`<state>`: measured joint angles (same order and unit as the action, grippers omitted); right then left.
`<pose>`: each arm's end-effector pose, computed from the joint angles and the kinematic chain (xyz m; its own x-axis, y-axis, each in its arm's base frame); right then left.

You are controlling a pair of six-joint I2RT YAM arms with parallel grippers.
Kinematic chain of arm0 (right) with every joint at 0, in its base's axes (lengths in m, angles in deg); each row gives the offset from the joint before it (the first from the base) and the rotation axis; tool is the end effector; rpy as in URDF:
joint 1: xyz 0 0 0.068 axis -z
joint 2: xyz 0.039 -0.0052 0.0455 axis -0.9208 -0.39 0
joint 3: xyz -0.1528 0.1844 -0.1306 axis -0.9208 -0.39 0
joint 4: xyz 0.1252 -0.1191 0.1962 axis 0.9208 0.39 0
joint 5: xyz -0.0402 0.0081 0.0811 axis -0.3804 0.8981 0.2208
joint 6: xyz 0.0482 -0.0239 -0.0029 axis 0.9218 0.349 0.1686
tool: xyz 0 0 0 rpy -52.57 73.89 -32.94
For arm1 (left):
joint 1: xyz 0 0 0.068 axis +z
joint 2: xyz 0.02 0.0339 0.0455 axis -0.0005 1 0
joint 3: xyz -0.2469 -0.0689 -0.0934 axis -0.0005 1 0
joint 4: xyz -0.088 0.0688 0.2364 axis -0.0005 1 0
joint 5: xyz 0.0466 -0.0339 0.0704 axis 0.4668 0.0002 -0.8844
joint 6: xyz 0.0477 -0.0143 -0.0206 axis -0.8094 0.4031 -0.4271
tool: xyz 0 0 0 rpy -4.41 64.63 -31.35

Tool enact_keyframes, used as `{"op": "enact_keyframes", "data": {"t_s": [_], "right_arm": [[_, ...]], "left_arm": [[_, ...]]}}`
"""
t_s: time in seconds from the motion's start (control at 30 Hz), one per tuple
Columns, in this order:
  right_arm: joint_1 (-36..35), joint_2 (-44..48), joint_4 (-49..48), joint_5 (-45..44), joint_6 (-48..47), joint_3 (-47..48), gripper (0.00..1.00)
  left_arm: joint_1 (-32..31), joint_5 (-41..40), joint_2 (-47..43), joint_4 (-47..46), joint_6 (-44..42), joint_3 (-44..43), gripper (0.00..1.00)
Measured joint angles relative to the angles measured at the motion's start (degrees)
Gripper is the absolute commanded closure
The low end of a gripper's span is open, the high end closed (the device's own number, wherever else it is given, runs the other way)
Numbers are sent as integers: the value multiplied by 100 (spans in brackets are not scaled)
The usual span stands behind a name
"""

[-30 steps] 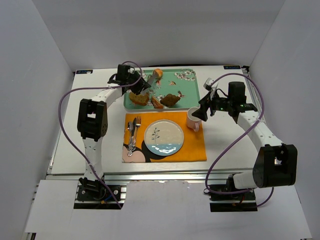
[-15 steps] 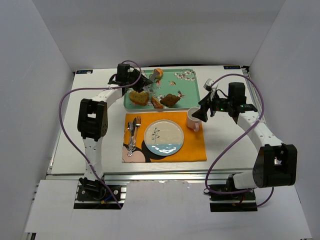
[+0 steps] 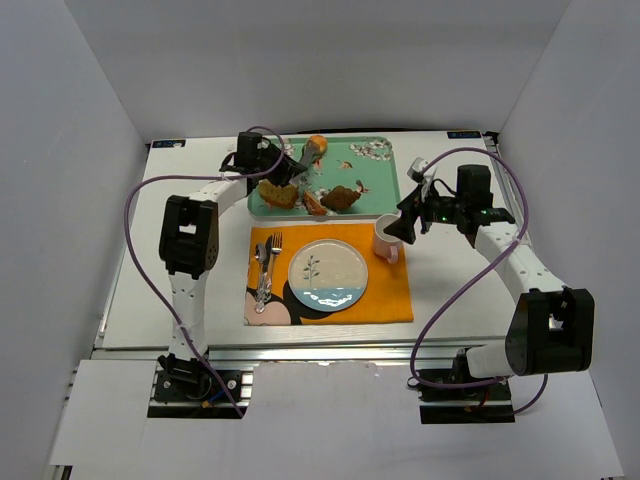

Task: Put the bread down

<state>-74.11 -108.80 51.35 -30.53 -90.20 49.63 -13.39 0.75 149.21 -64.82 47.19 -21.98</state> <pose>0.2956 0.0640 0.2839 -0.1768 -0.3093 -0.9344 -0.8778 0.4790 0.0075 0.4961 -0.1330 0.1868 -0.7414 -0.6440 -0.1886 -0.2237 0.5021 -0.8354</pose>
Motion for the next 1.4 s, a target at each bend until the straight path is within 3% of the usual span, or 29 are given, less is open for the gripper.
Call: {"op": "enact_keyframes", "data": {"t_s": [0.23, 0.4, 0.63, 0.87, 1.1, 1.23, 1.4], "right_arm": [[70, 54, 6, 18, -7, 0, 11], [100, 147, 11, 43, -15, 0, 11], [100, 155, 69, 61, -141, 0, 11], [103, 167, 225, 125, -413, 0, 11], [106, 197, 304, 159, -608, 0, 11], [106, 199, 366, 170, -634, 0, 11], [106, 199, 372, 186, -633, 0, 11]], "left_arm": [[0, 98, -113, -233, -3, 308, 100], [0, 177, -783, -230, -111, 934, 100], [0, 307, -2477, -182, -431, 1802, 100], [0, 694, -5619, 687, -981, 3874, 100], [-76, 1169, -7901, 1729, -986, 5371, 100], [-140, 1290, -8648, 2287, -822, 5866, 100], [-228, 1296, -8731, 2688, -830, 6074, 100]]}}
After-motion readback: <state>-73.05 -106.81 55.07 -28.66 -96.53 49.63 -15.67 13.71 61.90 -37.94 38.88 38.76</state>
